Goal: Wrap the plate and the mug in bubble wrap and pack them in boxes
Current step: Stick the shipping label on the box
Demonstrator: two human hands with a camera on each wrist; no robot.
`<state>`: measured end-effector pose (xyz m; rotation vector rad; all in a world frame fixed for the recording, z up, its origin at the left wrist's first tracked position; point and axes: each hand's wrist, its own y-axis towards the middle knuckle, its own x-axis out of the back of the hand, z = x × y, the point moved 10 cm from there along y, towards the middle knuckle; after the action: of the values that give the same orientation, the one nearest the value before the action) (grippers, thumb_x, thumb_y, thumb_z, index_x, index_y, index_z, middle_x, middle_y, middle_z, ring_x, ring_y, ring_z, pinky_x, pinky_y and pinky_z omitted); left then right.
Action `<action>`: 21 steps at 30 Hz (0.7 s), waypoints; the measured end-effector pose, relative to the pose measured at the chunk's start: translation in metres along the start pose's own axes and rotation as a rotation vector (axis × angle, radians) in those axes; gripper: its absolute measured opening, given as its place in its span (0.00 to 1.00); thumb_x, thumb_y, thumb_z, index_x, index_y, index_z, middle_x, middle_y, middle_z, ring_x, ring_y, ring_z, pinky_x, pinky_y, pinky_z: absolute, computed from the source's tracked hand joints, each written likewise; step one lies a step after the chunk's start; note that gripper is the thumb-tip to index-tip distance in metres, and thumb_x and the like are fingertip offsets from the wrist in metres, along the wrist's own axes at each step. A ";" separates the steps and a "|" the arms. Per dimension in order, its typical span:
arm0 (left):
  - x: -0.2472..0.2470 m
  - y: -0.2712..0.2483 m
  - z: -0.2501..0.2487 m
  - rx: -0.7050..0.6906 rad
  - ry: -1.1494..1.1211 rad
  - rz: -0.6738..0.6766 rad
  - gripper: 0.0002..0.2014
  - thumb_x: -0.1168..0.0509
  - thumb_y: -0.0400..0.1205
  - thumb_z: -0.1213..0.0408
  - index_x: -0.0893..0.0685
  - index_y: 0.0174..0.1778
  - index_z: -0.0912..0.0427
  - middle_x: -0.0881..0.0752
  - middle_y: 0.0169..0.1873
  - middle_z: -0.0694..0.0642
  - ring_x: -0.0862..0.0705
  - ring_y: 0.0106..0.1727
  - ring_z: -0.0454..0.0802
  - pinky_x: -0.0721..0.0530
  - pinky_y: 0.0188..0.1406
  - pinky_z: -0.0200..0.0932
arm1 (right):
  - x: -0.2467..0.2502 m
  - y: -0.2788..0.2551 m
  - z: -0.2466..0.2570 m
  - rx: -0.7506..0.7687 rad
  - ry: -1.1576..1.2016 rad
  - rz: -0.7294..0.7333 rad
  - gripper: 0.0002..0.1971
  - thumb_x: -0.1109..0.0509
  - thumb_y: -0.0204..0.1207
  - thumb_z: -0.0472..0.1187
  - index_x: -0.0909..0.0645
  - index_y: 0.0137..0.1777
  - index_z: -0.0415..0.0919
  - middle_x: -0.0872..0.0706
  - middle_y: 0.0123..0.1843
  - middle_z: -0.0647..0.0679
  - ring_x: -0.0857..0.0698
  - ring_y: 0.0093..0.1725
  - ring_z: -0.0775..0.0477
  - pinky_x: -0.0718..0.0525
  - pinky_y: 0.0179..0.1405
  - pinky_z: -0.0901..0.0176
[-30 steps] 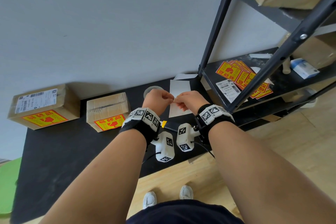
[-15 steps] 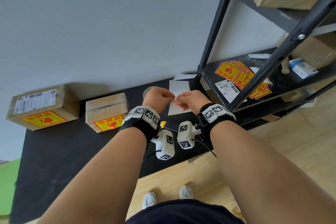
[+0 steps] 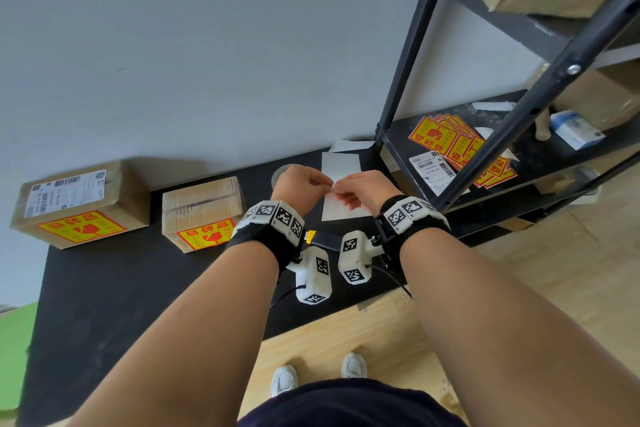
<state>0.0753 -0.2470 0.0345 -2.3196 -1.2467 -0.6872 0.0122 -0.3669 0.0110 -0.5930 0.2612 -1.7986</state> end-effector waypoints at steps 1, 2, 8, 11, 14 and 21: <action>-0.001 0.000 -0.001 0.001 0.010 0.007 0.06 0.29 0.79 0.64 0.09 0.48 0.58 0.16 0.35 0.44 0.18 0.39 0.38 0.29 0.33 0.22 | 0.001 0.000 0.000 -0.004 -0.016 -0.007 0.06 0.29 0.76 0.32 0.15 0.48 0.29 0.15 0.36 0.41 0.19 0.34 0.48 0.19 0.36 0.60; -0.002 -0.001 -0.002 0.000 0.023 0.014 0.06 0.29 0.79 0.63 0.09 0.48 0.58 0.18 0.33 0.42 0.19 0.36 0.37 0.29 0.30 0.21 | 0.002 0.000 -0.001 -0.007 -0.043 -0.013 0.07 0.29 0.77 0.33 0.15 0.49 0.28 0.16 0.36 0.42 0.19 0.35 0.48 0.19 0.38 0.60; -0.008 -0.005 0.002 0.031 0.101 0.061 0.09 0.30 0.81 0.61 0.10 0.55 0.55 0.12 0.46 0.47 0.20 0.41 0.36 0.30 0.34 0.22 | -0.001 0.002 -0.009 -0.025 -0.161 0.008 0.04 0.30 0.77 0.35 0.15 0.49 0.36 0.18 0.35 0.44 0.22 0.34 0.50 0.19 0.38 0.62; -0.010 -0.006 0.003 0.049 0.093 0.067 0.10 0.31 0.81 0.61 0.10 0.56 0.56 0.11 0.50 0.50 0.18 0.47 0.41 0.25 0.45 0.32 | 0.000 0.001 -0.012 -0.026 -0.173 0.010 0.02 0.30 0.77 0.35 0.15 0.46 0.38 0.17 0.37 0.43 0.22 0.34 0.50 0.19 0.38 0.62; -0.012 -0.005 0.003 0.065 0.075 0.046 0.09 0.33 0.82 0.62 0.09 0.53 0.56 0.12 0.47 0.50 0.17 0.43 0.42 0.24 0.38 0.32 | 0.001 0.000 -0.012 -0.015 -0.192 0.006 0.05 0.30 0.77 0.35 0.15 0.49 0.35 0.18 0.36 0.44 0.22 0.34 0.52 0.20 0.38 0.62; 0.001 -0.002 0.010 0.177 0.044 -0.118 0.08 0.40 0.80 0.66 0.15 0.42 0.58 0.16 0.36 0.51 0.22 0.35 0.47 0.29 0.30 0.39 | 0.014 0.001 -0.012 0.002 -0.177 -0.082 0.06 0.36 0.73 0.35 0.19 0.37 0.37 0.19 0.32 0.45 0.24 0.30 0.51 0.23 0.33 0.61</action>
<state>0.0764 -0.2403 0.0273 -2.0910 -1.3752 -0.6355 0.0034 -0.3821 0.0039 -0.7654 0.1158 -1.8112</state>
